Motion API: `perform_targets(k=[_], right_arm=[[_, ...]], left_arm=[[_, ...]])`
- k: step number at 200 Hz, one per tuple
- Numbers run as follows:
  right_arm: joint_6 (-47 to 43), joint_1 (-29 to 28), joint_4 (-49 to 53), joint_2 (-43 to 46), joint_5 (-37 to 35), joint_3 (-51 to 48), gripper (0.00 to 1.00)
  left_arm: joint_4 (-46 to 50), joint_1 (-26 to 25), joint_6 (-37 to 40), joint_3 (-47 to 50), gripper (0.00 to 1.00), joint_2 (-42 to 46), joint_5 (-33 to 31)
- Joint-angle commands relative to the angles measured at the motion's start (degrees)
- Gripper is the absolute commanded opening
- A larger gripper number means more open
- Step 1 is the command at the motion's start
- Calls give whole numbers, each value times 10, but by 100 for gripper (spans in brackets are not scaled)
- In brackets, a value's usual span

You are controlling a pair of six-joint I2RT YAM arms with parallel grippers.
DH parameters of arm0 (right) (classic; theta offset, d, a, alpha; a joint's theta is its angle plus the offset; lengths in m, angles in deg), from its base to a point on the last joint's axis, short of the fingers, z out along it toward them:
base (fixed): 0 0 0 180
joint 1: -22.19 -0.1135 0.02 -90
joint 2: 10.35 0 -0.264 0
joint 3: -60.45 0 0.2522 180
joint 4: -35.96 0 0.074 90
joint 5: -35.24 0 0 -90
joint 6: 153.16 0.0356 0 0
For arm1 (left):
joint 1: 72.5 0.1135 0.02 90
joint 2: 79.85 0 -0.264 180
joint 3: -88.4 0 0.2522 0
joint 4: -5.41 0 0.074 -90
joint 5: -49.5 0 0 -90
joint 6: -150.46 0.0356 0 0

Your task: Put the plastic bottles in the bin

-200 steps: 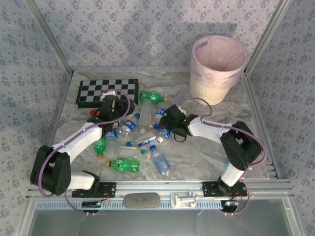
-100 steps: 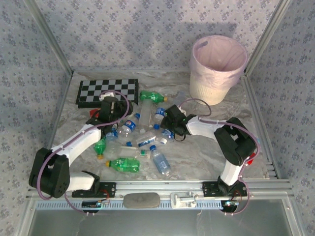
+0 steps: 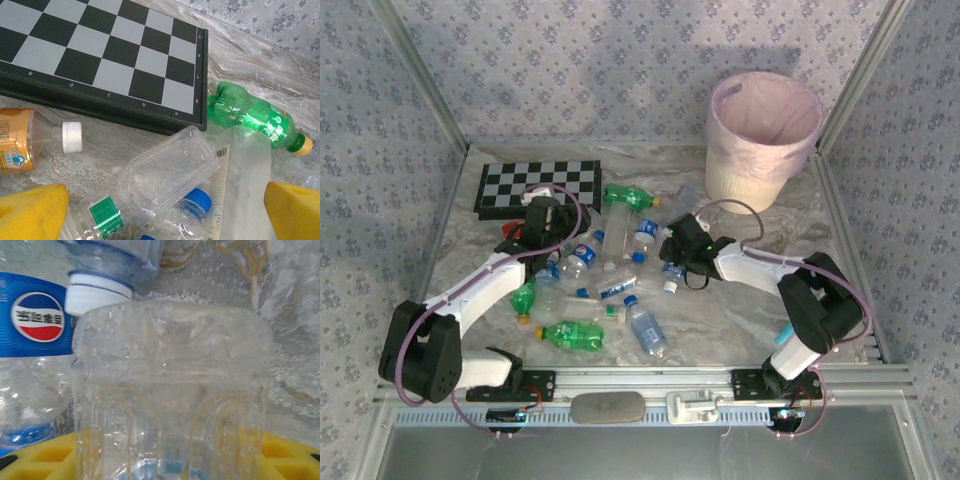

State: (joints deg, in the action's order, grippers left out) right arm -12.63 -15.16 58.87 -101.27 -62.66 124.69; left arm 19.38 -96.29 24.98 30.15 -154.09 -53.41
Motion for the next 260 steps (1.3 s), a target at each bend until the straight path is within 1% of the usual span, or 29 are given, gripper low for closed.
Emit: perform_targets(k=[1, 16, 19, 45, 61, 92, 128, 146, 177, 205, 234, 260], right_arm=[[-85, 8, 40, 53, -11, -7, 44], [-140, 10, 62, 84, -9, -9, 43], [-163, 10, 68, 91, -10, -9, 43], [-271, 11, 135, 138, -21, 7, 42], [-316, 20, 162, 166, -9, 23, 42], [-378, 51, 165, 209, 31, 75, 41], [-406, 91, 158, 215, 73, 173, 40], [-414, 115, 155, 207, 101, 244, 41], [-426, 151, 138, 182, 130, 328, 41], [-424, 189, 127, 143, 123, 397, 40], [-419, 229, 97, 102, 105, 447, 40], [-400, 265, 90, 45, 105, 509, 40]], left_arm=[[-1, -1, -11, 1, 100, 15, 17], [3, -1, -15, 1, 100, 23, 30], [4, -1, -16, 2, 100, 25, 31], [17, -2, -26, 1, 100, 40, 56], [32, -3, -32, -2, 100, 49, 72], [59, -6, -39, -1, 100, 68, 90], [71, -6, -49, 14, 100, 90, 90], [77, -6, -39, 21, 100, 97, 85], [64, -6, -26, 43, 100, 100, 51], [42, -6, -21, 57, 100, 104, 33], [31, -6, -5, 64, 100, 109, 14], [31, -6, 9, 69, 100, 111, 5]])
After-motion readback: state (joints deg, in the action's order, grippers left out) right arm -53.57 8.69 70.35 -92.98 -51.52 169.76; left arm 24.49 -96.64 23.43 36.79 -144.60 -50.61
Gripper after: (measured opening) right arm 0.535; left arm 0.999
